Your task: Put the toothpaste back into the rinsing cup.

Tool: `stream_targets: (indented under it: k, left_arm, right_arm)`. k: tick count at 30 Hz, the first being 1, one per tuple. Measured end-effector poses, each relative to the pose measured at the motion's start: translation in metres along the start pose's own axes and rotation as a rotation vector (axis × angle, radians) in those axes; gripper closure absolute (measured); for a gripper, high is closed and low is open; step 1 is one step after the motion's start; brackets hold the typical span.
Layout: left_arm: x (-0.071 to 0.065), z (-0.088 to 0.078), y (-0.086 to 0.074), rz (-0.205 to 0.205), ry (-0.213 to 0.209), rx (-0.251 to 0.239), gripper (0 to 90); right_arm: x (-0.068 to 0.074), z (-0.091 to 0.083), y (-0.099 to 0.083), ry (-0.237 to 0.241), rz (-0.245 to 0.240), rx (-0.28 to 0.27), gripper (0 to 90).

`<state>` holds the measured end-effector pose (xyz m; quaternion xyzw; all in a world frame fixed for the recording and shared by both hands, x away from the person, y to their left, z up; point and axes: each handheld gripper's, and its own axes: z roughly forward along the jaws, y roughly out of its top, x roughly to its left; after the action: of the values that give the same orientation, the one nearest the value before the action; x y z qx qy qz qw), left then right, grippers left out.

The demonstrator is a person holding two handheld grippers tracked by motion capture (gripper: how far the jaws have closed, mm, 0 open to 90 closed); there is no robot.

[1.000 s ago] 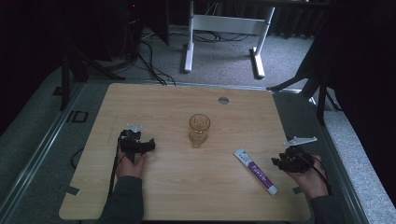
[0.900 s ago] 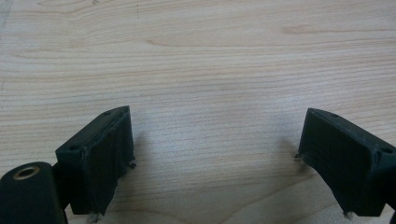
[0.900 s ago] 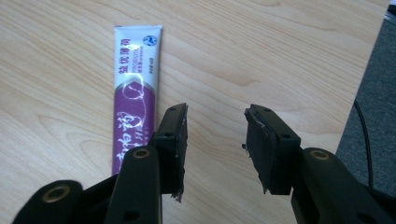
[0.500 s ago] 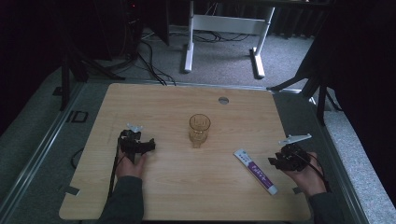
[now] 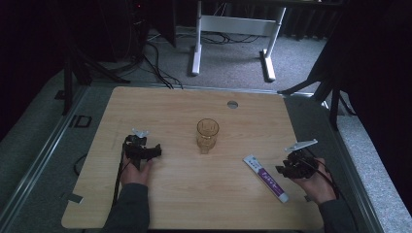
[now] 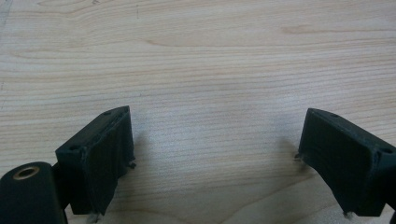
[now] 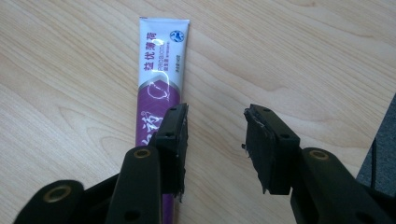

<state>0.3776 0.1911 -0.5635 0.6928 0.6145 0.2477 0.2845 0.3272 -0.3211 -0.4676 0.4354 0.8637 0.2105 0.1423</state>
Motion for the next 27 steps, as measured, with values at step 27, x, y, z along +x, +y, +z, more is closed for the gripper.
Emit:
stream_targets:
  k: [27]
  left_arm:
    - [-0.001,0.000,0.000,0.002,-0.004,0.000,10.3]
  right_arm:
    - [0.015,0.009,0.017,0.038,-0.065,0.054,59.3]
